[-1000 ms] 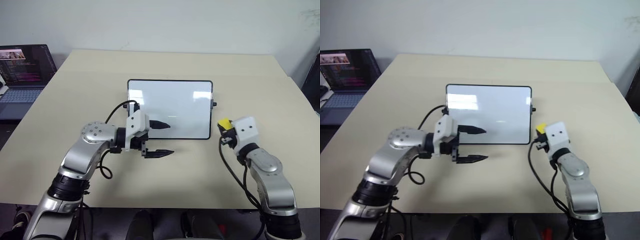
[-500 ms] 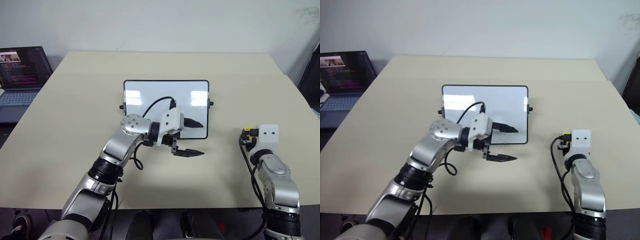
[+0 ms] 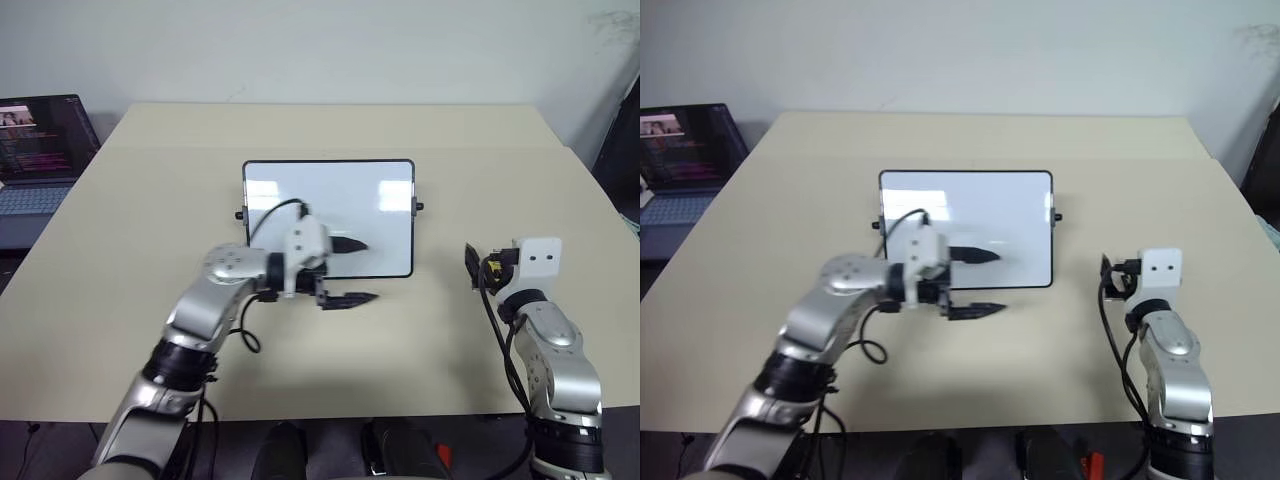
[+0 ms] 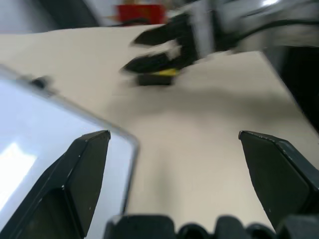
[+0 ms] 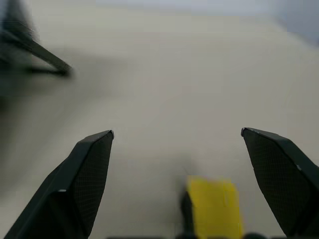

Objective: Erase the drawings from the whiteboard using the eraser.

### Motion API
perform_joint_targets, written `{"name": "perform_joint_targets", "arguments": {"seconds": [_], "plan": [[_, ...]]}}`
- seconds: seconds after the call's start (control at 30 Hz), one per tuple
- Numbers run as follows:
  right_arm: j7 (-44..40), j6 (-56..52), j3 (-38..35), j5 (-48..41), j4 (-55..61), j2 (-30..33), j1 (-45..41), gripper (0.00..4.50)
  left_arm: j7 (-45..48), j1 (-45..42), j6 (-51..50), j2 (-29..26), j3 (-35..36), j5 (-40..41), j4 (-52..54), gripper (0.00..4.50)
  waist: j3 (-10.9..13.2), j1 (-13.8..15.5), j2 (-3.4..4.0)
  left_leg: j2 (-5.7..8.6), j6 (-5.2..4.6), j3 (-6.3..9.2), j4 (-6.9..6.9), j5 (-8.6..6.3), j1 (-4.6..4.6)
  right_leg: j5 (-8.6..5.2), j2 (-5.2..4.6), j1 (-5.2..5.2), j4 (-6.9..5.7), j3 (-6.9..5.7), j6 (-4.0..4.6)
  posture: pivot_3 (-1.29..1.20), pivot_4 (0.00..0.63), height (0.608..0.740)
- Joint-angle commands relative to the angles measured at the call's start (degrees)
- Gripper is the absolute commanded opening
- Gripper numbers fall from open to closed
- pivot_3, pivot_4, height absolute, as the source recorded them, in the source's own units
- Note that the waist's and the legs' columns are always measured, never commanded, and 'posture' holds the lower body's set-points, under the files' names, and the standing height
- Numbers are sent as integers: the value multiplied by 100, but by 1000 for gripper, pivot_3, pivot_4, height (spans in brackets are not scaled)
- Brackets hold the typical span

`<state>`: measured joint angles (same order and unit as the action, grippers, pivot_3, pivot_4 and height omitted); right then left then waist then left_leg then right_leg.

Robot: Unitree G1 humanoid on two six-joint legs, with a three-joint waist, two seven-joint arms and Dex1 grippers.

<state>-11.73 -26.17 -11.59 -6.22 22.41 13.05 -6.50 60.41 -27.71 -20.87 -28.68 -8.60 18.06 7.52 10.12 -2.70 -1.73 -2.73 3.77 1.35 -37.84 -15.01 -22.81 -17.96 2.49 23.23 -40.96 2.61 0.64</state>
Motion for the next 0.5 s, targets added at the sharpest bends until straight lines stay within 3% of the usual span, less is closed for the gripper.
{"name": "perform_joint_targets", "arguments": {"seconds": [0.03, 0.13, 0.23, 0.4, 0.5], "plan": [[-463, 213, 417, -334, 881, 75, 378, 4464, -839, 423, -385, 123, 726, 343, 690, 4500, -1, 35, -1, 1, 0, 0, -2, 0, -2, -1, 0, 0, 1, -7, -2, 0, 150, 740], [-664, 220, 790, -525, 1315, 27, 827, 4464, -1538, 996, -551, 326, 1137, 434, 1179, 4500, -2, 80, -1, -5, 0, 7, -2, 0, -4, -2, -6, -3, 6, -5, -2, 0, 150, 740], [-404, 805, 1060, -73, 1336, -53, 1325, 4464, -2276, 1869, -500, 624, 1437, 353, 1832, 4500, -2, 88, -2, -4, 1, 6, -7, 0, -1, -5, -34, -5, 2, 1, -9, 0, 150, 740], [-426, 1755, 921, -172, 817, -226, 1791, 4464, -3933, 2703, -103, 1448, 1701, -341, 2481, 4500, -10, 105, -15, 14, 1, 4, -15, 0, 2, -8, -58, -14, 5, 6, -39, 0, 150, 740], [-708, 2072, 1010, -303, 722, -175, 2034, 4464, -4542, 3105, 317, 1608, 1733, -981, 2556, 4500, -11, 102, -16, 10, 1, 6, -12, 0, 12, -8, -52, -21, 1, -1, -39, 0, 150, 740]]}}
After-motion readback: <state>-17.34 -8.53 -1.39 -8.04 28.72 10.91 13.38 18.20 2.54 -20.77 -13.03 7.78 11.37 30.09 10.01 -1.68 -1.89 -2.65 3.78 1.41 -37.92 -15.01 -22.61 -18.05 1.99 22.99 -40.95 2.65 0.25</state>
